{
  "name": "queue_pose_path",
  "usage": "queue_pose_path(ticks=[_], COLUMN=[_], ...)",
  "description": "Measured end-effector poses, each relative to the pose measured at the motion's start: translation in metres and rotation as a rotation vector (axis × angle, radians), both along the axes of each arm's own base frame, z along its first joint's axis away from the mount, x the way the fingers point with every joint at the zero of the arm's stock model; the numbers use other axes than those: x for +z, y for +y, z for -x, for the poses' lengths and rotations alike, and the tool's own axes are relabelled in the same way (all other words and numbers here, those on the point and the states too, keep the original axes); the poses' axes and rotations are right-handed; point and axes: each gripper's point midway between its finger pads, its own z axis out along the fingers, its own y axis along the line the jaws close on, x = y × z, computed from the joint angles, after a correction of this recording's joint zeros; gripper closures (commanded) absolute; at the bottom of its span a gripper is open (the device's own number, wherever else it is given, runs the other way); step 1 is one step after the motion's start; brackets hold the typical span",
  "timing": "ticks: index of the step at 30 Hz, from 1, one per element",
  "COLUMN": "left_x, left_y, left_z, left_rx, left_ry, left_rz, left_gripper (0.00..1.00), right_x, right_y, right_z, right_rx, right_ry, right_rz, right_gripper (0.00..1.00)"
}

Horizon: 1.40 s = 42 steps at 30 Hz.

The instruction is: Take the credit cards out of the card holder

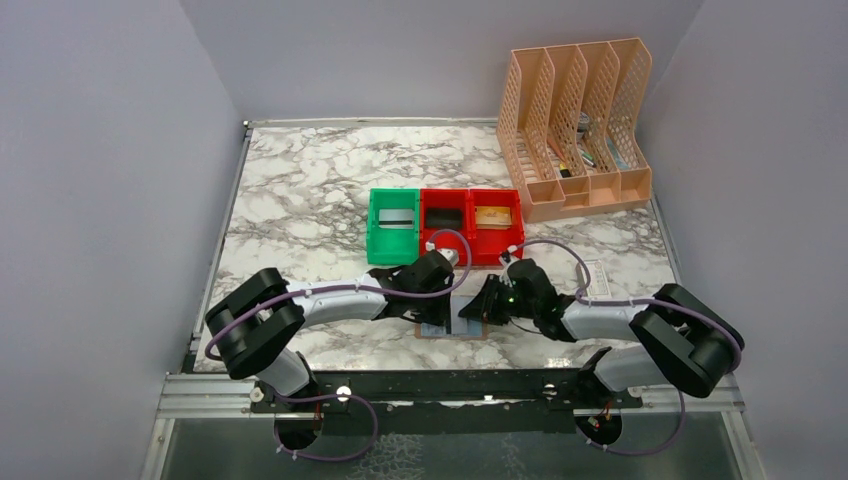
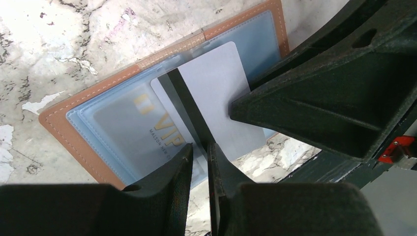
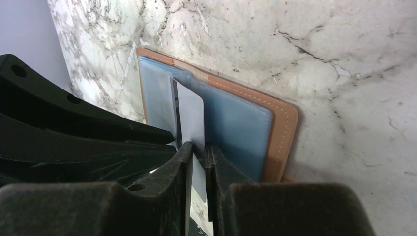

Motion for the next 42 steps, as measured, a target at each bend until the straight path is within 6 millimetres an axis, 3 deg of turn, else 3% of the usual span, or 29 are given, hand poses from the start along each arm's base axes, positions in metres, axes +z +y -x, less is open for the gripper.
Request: queue_pose_path(ticks=[4,10,13,16,24,28,32,37,42], left_x=[0.0,0.0,0.003,0.012,0.077,0.102,0.123,0.133,0.136], left_y=[0.0,0.001,0.005,0.012,0.014,0.046,0.085,0.136,0.194], left_z=[0.0,0.0,0.0,-0.001,-0.041,-0.068,-0.089,-0.106,-0.123], left_rx=[0.0,0.003,0.008,0.016,0.051,0.13,0.219,0.324,0.485], left_ry=[0.0,-0.003,-0.01,-0.033,-0.192,-0.258,-0.33,-0.385,-0.413], left_rz=[-0.001,-0.005,-0.015,-0.025,0.018,0.02,0.002,-0.091,-0.212], left_gripper=[0.8,0.75,0.65,0.64,0.47,0.24,0.07,0.01,0.01], right_x=[0.0,0.01,0.019,0.028,0.108,0.131,0.129,0.125,0.145], right_y=[0.004,0.002,-0.004,-0.016,-0.035,-0.043,-0.046,-0.04,-0.017], right_z=[-0.001,-0.003,-0.005,-0.008,-0.036,-0.044,-0.046,-0.049,-0.063], right_rx=[0.006,-0.007,-0.03,-0.064,-0.141,-0.15,-0.121,-0.035,0.063], right_ry=[0.002,-0.016,-0.05,-0.091,-0.369,-0.475,-0.519,-0.583,-0.67], right_rz=[-0.019,-0.037,-0.022,0.019,0.051,0.072,0.121,0.167,0.159], right_gripper=[0.99,0.99,0.99,0.99,0.99,0.99,0.99,0.99,0.99])
